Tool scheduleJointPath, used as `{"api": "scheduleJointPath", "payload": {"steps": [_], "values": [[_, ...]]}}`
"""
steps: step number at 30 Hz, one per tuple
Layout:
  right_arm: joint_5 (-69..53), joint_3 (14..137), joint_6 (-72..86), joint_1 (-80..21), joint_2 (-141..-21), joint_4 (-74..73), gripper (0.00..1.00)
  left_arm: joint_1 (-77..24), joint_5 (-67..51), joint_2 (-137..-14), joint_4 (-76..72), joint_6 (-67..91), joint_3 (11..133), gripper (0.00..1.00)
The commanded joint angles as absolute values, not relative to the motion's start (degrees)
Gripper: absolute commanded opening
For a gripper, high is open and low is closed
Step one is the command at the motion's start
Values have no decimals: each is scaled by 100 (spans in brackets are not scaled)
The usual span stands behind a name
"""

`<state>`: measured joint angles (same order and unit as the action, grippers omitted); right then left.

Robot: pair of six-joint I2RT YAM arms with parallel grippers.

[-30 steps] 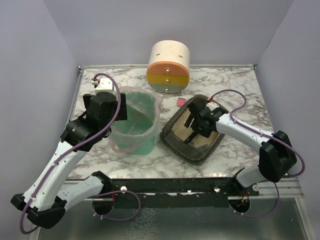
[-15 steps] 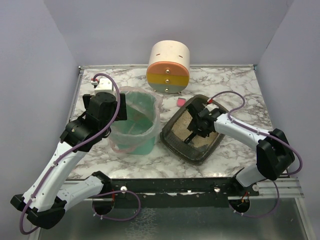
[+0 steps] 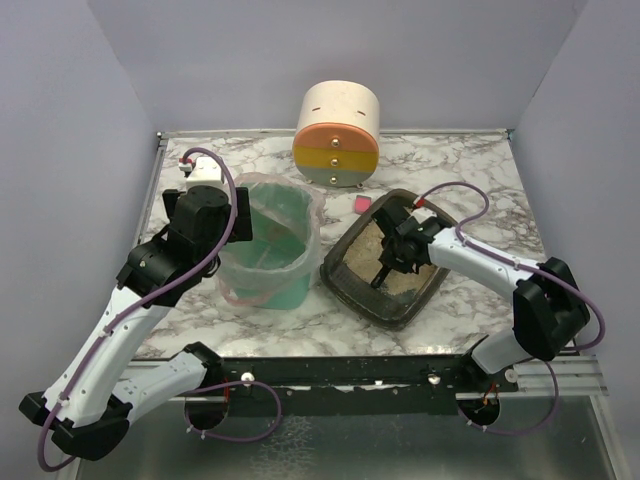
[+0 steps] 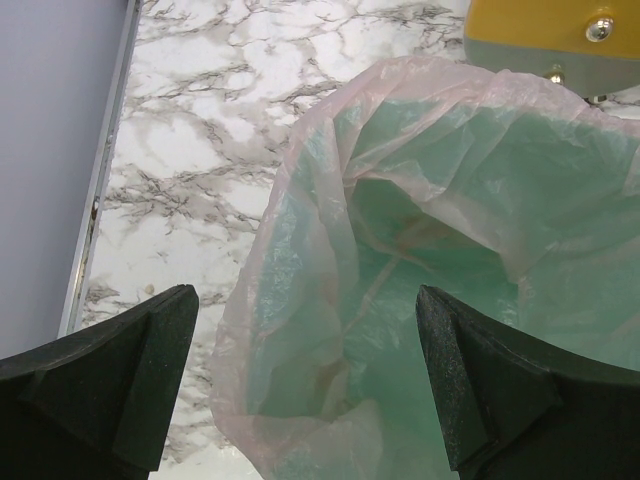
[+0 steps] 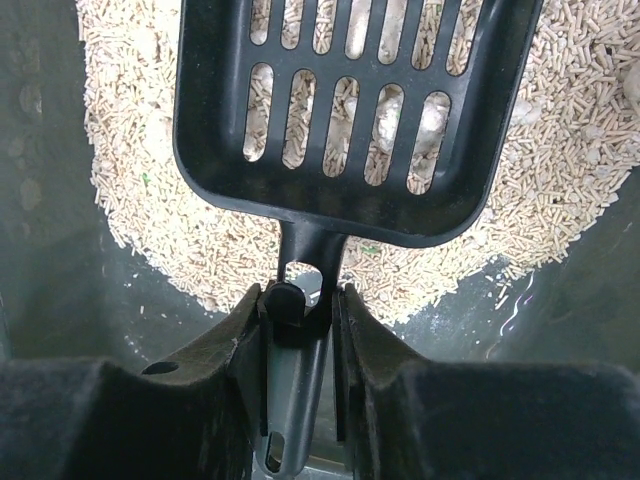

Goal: Clean the litter box

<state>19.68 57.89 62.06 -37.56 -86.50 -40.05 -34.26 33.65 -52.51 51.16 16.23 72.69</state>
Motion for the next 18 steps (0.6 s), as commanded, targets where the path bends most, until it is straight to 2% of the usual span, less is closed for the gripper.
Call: {"api": "scheduleJointPath", "payload": {"steps": [1,10,18], "values": [[1887,5656,6166,-3808,-8360,-4077,0,-3445,3388,-5190,5191,1564,7321,99],[1796,5565,6005,-3836,-7587,-4255,1,-3445,3232,-5249,5249,1564,7553,99],[1127,5262,4789,-3832,-6490,-3855,1,-3445,2740,-5393,5389,1588,7979,99]]}}
